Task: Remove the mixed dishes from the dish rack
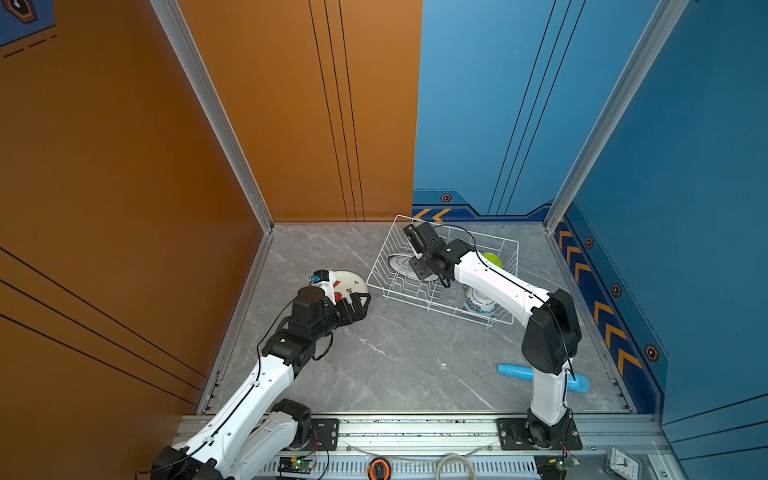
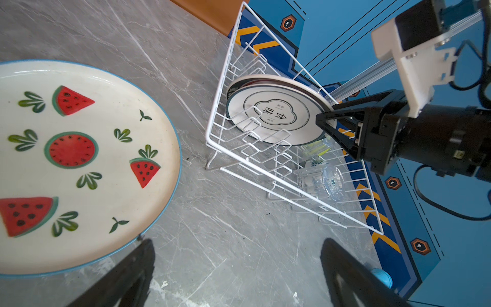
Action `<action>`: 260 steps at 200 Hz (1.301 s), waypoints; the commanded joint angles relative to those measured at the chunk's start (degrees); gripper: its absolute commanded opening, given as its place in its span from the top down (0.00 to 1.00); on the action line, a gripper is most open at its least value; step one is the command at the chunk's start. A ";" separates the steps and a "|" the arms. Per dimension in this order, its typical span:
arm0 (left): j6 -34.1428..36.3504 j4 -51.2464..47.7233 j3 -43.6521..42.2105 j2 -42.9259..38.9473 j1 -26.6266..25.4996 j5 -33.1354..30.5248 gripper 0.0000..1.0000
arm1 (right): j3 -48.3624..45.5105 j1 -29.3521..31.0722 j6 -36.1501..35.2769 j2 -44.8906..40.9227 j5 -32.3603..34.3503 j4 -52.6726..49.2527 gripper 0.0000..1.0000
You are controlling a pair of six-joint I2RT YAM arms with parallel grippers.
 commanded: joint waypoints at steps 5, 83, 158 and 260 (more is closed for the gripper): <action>-0.47 1.32 -1.17 0.53 -0.48 -0.56 0.02 | 2.55 -1.69 1.98 -0.09 -4.08 -1.64 0.64; -1.48 2.91 -1.08 2.38 -0.61 0.06 0.02 | -0.87 -2.70 3.78 -5.73 -6.25 -1.67 0.63; -1.83 3.21 -1.35 2.25 -0.90 -0.13 0.02 | -3.16 -5.17 5.06 -8.14 -9.25 -0.88 0.57; -3.07 3.81 -1.24 1.82 -1.34 0.50 0.02 | -7.56 -3.25 3.01 -10.62 -10.89 1.76 0.51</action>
